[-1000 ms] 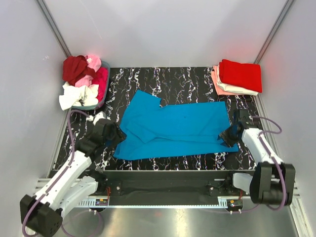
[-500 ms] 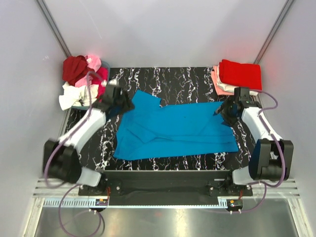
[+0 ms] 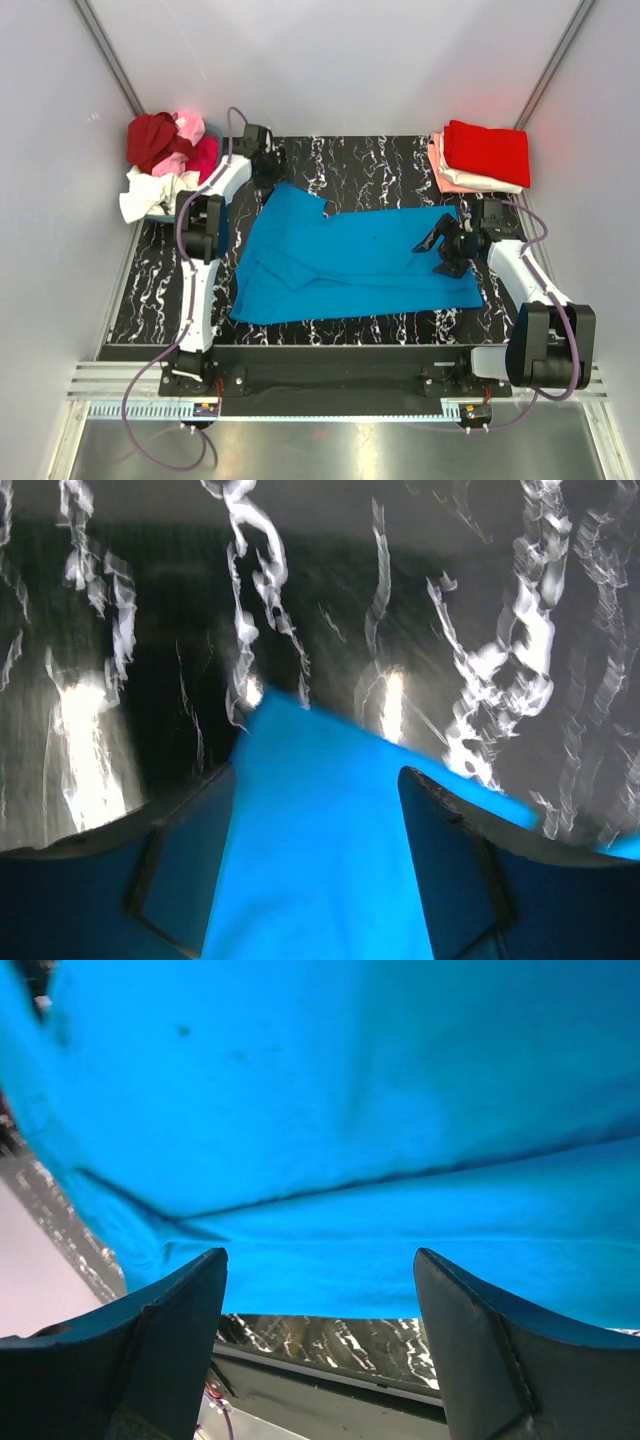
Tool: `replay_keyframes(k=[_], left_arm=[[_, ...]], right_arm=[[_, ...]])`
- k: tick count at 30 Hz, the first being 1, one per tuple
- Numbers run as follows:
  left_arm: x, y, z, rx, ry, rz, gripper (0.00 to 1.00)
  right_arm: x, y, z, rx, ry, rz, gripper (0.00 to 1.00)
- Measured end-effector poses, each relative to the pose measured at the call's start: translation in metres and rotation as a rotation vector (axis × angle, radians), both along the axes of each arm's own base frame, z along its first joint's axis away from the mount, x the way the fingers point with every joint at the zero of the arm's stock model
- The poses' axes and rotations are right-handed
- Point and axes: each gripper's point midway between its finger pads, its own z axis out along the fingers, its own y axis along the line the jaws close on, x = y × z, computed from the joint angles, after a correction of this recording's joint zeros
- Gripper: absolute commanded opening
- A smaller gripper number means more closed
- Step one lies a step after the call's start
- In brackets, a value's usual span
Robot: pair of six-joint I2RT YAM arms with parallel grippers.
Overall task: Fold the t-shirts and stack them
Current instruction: Fold the tshirt
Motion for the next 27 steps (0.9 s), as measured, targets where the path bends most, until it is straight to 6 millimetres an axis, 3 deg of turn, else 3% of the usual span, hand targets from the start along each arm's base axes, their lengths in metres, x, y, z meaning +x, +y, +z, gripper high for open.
replay_keyframes(k=[5, 8, 11, 16, 24, 26, 27], left_arm=[[0.031, 0.0, 0.012, 0.005, -0.033, -0.035, 0.75], [0.018, -0.002, -0.005, 0.036, 0.015, -0.055, 0.76], [0.005, 0.0, -0.004, 0.066, 0.024, -0.054, 0.76], [-0.002, -0.002, -0.004, 0.087, 0.059, -0.074, 0.67], [-0.008, -0.002, -0.009, 0.089, 0.061, -0.102, 0.49], [-0.008, -0.005, -0.01, 0.085, 0.059, -0.107, 0.36], [-0.008, -0.006, -0.01, 0.082, 0.058, -0.11, 0.24]], right_arm=[[0.002, 0.005, 0.019, 0.022, -0.077, 0.021, 0.83], [0.003, 0.007, 0.023, 0.033, -0.091, 0.024, 0.84], [0.002, 0.008, 0.024, 0.04, -0.09, 0.029, 0.84], [0.002, 0.009, 0.025, 0.043, -0.092, 0.028, 0.84], [0.002, 0.01, 0.026, 0.051, -0.09, 0.026, 0.84], [0.002, 0.01, 0.026, 0.051, -0.09, 0.026, 0.84], [0.002, 0.01, 0.026, 0.051, -0.09, 0.026, 0.84]])
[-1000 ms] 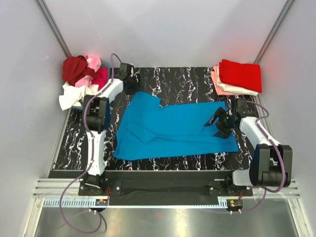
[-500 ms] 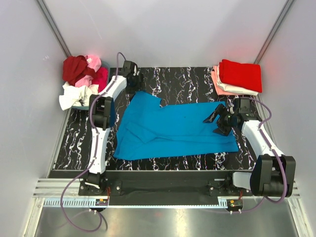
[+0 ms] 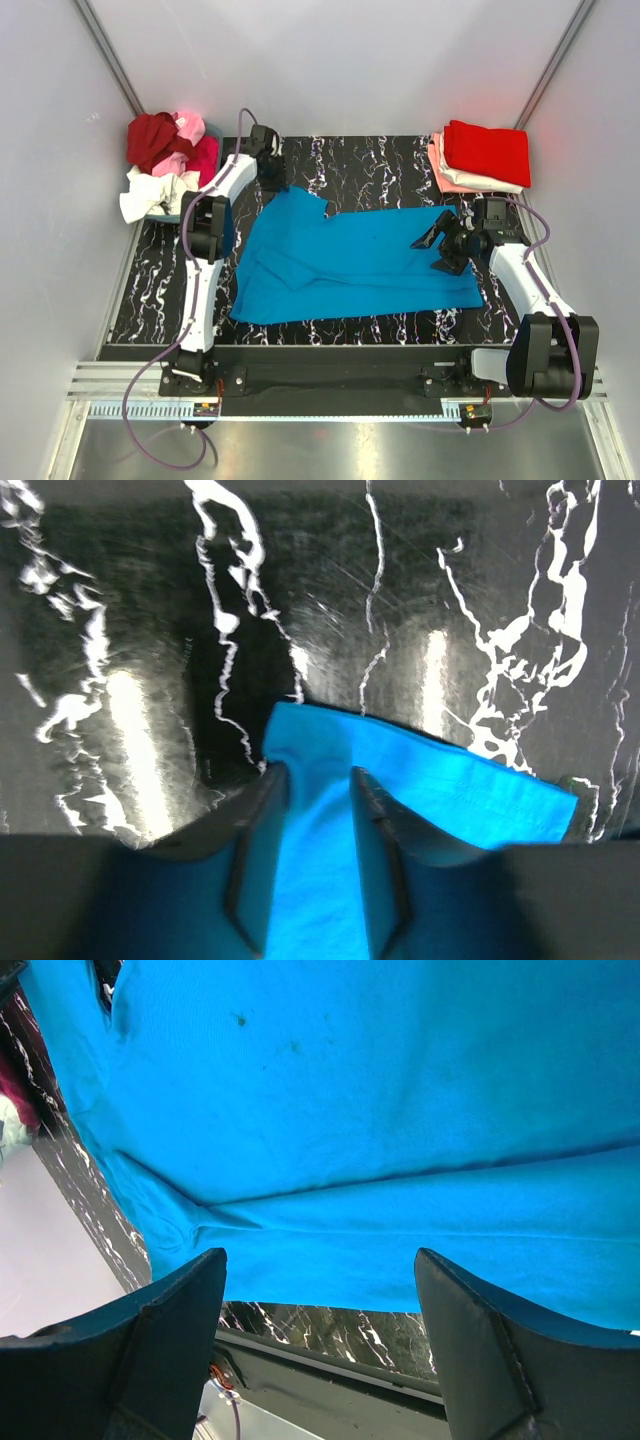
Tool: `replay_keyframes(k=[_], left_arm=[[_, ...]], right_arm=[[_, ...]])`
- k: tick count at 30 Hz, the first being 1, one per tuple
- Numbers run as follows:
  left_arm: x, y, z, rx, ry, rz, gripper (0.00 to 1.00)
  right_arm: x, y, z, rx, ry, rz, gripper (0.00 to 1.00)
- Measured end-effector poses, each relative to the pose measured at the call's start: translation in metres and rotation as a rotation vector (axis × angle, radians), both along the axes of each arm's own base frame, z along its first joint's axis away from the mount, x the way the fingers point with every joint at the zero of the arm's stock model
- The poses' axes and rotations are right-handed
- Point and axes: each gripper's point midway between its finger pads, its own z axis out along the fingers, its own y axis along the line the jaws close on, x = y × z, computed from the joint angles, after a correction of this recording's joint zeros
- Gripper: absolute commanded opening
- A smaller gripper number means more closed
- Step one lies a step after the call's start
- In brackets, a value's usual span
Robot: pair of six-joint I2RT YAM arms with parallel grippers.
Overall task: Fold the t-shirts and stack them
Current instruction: Fold the tshirt
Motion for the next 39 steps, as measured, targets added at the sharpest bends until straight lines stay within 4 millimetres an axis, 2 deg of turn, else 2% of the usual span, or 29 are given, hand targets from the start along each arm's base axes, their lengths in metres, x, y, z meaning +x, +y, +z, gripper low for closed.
replay_keyframes(k=[1, 2, 3, 9, 12, 14, 17, 19, 22, 24, 26, 30, 33, 39], left_arm=[[-0.001, -0.001, 0.0, -0.003, 0.001, -0.002, 0.1], [-0.002, -0.003, -0.002, -0.007, 0.006, -0.003, 0.03], [-0.003, -0.005, -0.003, -0.012, 0.009, -0.006, 0.0], [-0.011, -0.009, -0.001, -0.01, 0.024, -0.011, 0.0], [-0.038, -0.003, 0.007, 0.021, 0.069, 0.003, 0.0], [-0.057, 0.003, 0.023, 0.041, 0.085, 0.012, 0.0], [-0.078, 0.008, 0.068, 0.057, 0.039, 0.016, 0.0], [-0.082, 0.007, 0.1, 0.061, -0.017, 0.013, 0.0], [-0.088, 0.006, 0.126, 0.072, -0.067, 0.001, 0.0], [-0.092, 0.004, 0.125, 0.085, -0.068, -0.013, 0.0], [-0.1, 0.003, 0.114, 0.1, -0.038, -0.025, 0.0], [-0.118, 0.0, 0.092, 0.123, 0.041, -0.049, 0.0], [-0.122, -0.002, 0.089, 0.13, 0.052, -0.064, 0.0], [-0.123, -0.001, 0.089, 0.142, 0.052, -0.08, 0.0]], right_arm=[[0.0, 0.0, 0.0, 0.0, 0.0, 0.0, 0.83], [0.0, 0.0, 0.0, -0.001, 0.0, 0.0, 0.83], [0.0, 0.0, 0.0, -0.002, 0.0, -0.001, 0.84], [0.01, -0.009, -0.007, -0.047, 0.028, -0.037, 0.83], [0.035, -0.024, -0.001, -0.116, 0.024, -0.091, 0.81], [0.057, -0.037, 0.007, -0.17, 0.008, -0.135, 0.8], [0.096, -0.056, 0.013, -0.245, -0.008, -0.192, 0.78], [0.118, -0.069, 0.009, -0.303, -0.004, -0.226, 0.76], [0.142, -0.089, -0.006, -0.383, 0.033, -0.269, 0.72], [0.155, -0.105, -0.021, -0.434, 0.065, -0.295, 0.69], [0.162, -0.119, -0.038, -0.474, 0.107, -0.312, 0.67], [0.166, -0.138, -0.074, -0.507, 0.194, -0.322, 0.62], [0.172, -0.147, -0.084, -0.512, 0.224, -0.327, 0.6], [0.197, -0.148, -0.082, -0.501, 0.193, -0.33, 0.59]])
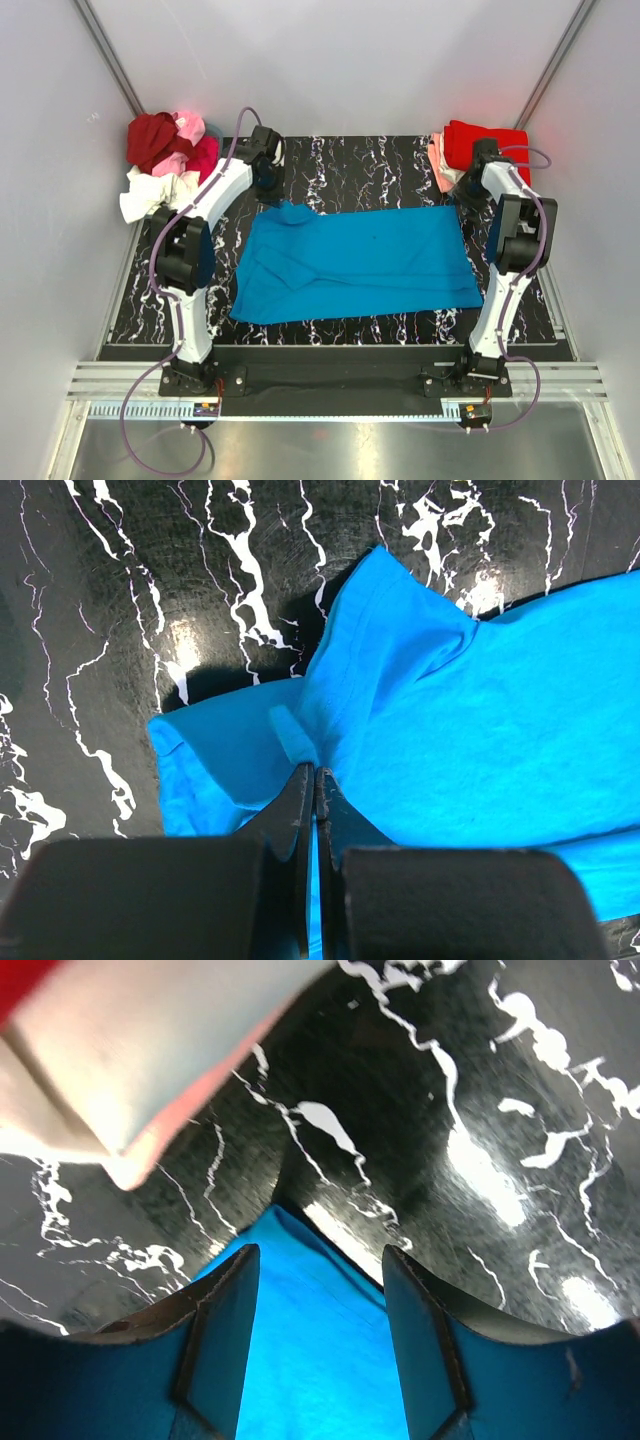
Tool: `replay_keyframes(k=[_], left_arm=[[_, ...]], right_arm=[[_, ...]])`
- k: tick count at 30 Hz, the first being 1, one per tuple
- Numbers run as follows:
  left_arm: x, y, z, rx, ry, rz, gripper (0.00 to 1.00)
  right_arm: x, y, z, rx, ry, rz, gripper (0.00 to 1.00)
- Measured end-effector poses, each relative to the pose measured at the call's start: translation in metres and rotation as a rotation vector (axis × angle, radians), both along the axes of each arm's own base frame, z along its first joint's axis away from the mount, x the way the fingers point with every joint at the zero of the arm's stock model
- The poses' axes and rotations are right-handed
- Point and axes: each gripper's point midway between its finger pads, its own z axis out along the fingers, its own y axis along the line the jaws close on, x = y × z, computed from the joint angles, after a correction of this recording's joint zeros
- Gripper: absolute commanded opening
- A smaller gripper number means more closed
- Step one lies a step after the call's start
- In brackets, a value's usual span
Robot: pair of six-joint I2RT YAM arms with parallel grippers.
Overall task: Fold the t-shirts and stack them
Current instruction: Fold the tshirt
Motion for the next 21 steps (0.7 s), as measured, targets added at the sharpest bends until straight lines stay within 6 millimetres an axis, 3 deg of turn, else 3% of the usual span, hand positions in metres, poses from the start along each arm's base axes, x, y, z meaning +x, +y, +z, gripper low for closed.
replay_keyframes(k=[6, 10, 18, 21], left_arm=[[-0.001, 0.001, 0.0, 0.004, 0.004, -0.005, 0.0], [-0.001, 0.001, -0.001, 0.007, 0.005, -0.008, 0.0], [-0.001, 0.002, -0.001, 0.01, 0.003, -0.013, 0.0], [-0.001, 0.002, -0.001, 0.011, 0.003, -0.014, 0.0]], right_arm=[[0.007, 0.003, -0.005, 0.017, 0.001, 0.013, 0.57], [0.006, 0.009, -0.011, 0.024, 0.013, 0.027, 0.5], [0.008, 0.019, -0.013, 0.034, 0.009, 0.058, 0.21], [0.009, 0.019, -0.014, 0.032, 0.012, 0.066, 0.0]])
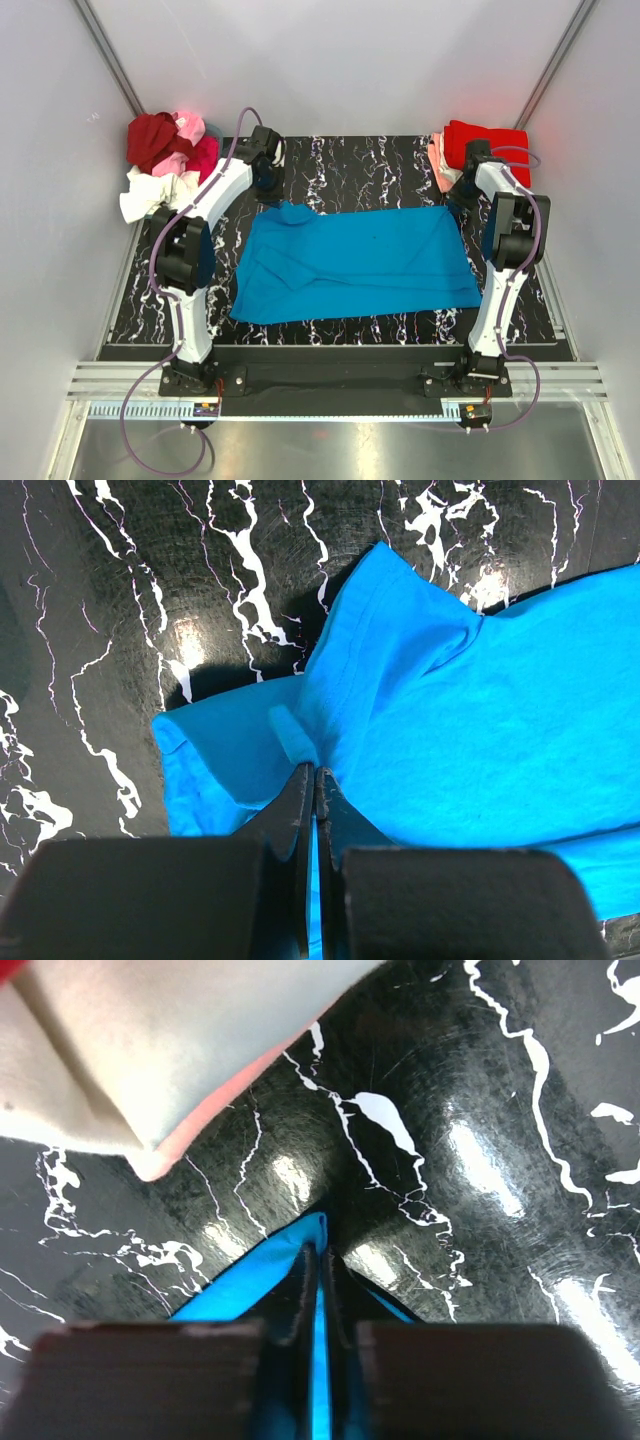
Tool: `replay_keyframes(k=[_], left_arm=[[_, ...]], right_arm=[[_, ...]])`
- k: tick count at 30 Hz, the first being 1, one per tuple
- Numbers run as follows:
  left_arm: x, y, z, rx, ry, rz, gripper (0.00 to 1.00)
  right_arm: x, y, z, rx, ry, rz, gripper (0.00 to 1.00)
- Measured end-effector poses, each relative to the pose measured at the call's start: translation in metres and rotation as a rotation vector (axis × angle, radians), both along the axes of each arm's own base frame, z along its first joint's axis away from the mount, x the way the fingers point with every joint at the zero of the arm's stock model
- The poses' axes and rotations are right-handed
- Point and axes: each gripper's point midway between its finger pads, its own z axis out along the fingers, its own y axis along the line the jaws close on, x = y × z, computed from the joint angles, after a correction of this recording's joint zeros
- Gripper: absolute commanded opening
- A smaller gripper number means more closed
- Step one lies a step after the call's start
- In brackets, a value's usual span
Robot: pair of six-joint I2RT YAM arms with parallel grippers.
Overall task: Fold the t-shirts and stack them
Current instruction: Fold the tshirt
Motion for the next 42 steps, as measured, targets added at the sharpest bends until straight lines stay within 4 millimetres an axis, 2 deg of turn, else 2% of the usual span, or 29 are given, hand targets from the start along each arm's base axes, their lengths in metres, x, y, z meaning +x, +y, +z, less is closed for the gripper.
replay_keyframes(k=[6, 11, 17, 22, 29, 35, 42], left_arm=[[0.0, 0.002, 0.002, 0.007, -0.012, 0.006, 0.0], [-0.015, 0.008, 0.017, 0.005, -0.032, 0.019, 0.0], [-0.03, 0.012, 0.053, -0.042, -0.113, 0.049, 0.0], [-0.049, 0.015, 0.067, -0.073, -0.142, 0.065, 0.0], [-0.079, 0.018, 0.064, -0.087, -0.129, 0.074, 0.0], [-0.111, 0.024, 0.062, -0.097, -0.129, 0.08, 0.0], [-0.145, 0.034, 0.04, -0.088, -0.094, 0.094, 0.0]], right_arm=[[0.001, 0.0, 0.0, 0.003, -0.001, -0.002, 0.0], [-0.004, 0.001, 0.004, 0.003, 0.003, -0.002, 0.0], [-0.019, 0.002, 0.033, -0.001, -0.028, 0.0, 0.0], [-0.033, 0.004, 0.056, -0.008, -0.065, 0.004, 0.0], [-0.061, 0.006, 0.062, -0.009, -0.052, 0.004, 0.0], [-0.08, 0.007, 0.054, -0.013, -0.02, 0.001, 0.0], [-0.105, 0.0, 0.046, -0.055, 0.021, -0.024, 0.0]])
